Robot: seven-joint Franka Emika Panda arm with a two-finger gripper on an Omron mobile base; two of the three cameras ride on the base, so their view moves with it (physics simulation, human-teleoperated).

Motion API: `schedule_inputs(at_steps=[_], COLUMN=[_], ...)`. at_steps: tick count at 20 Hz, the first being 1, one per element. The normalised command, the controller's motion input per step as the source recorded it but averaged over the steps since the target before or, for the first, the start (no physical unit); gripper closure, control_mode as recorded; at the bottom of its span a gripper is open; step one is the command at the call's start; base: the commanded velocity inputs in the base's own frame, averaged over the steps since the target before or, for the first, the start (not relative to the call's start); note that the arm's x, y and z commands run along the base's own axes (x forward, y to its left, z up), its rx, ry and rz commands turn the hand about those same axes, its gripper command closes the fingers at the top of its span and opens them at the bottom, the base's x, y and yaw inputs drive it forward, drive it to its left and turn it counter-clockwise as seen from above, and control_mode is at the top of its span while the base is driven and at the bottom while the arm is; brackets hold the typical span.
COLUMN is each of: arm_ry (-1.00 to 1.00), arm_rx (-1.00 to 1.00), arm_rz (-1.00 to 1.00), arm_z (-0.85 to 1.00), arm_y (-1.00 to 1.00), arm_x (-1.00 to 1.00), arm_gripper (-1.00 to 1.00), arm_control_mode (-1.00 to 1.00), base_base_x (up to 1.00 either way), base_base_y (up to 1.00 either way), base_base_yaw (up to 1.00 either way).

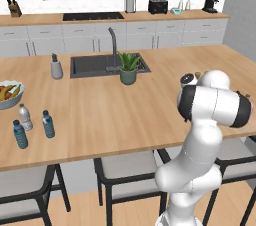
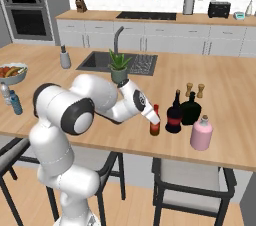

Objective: Move the plastic bottles in the middle to the plastics group, and the glass bottles in the middle to the glass group.

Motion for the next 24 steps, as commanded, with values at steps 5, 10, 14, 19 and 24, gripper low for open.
schedule_inputs(at_steps=[5, 10, 14, 19, 24], arm_ry=[0.00, 0.00, 0.00, 0.00, 0.00], arm_rx=[0.00, 0.00, 0.00, 0.00, 0.00], arm_rz=[0.00, 0.00, 0.00, 0.00, 0.00], arm_z=[-0.28, -0.03, 0.00, 0.01, 0.04], arm_y=[0.00, -0.02, 0.00, 0.00, 0.00], arm_x=[0.00, 0.00, 0.00, 0.00, 0.00], arm_gripper=[1.00, 1.00, -1.00, -1.00, -1.00], arm_control_mode=[-1.00, -1.00, -1.00, -1.00, -1.00], base_base_x=[0.00, 0.00, 0.00, 0.00, 0.00], base_base_y=[0.00, 0.00, 0.00, 0.00, 0.00], base_base_yaw=[0.00, 0.00, 0.00, 0.00, 0.00])
